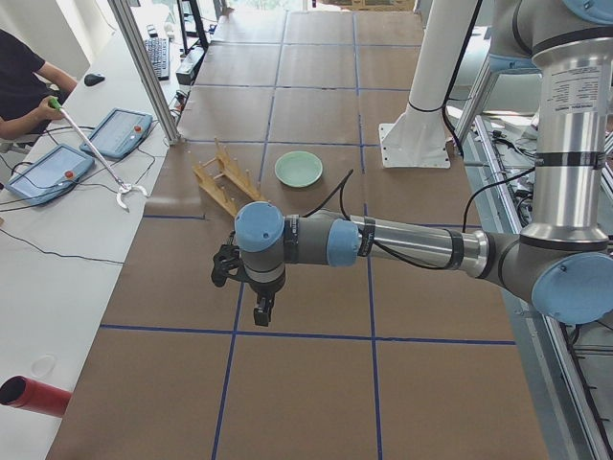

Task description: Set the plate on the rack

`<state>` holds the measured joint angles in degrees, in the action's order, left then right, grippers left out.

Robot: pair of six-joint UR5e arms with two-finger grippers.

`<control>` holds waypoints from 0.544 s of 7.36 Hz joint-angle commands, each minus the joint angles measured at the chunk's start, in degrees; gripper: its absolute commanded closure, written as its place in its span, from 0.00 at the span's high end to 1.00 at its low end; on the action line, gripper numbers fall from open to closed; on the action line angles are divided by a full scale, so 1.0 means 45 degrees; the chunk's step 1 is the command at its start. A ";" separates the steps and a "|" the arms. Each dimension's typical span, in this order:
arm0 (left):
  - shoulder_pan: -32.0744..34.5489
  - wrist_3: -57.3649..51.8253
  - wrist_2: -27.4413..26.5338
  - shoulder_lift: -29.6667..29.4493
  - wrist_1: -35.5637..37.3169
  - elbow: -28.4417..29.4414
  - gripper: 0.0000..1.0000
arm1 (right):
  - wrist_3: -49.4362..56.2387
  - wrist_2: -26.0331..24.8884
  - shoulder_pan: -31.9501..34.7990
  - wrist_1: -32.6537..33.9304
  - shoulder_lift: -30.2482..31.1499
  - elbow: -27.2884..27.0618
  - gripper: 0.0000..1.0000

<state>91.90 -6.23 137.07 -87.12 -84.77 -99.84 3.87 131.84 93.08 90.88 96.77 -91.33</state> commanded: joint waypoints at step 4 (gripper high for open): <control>-0.3200 0.5510 0.0108 0.0064 -0.5029 -0.0234 1.00 | 0.0000 0.0000 0.0000 0.0000 0.0000 0.0003 1.00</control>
<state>84.78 3.61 137.79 -86.27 -97.03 -99.97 3.87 131.84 93.08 90.88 96.78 -91.32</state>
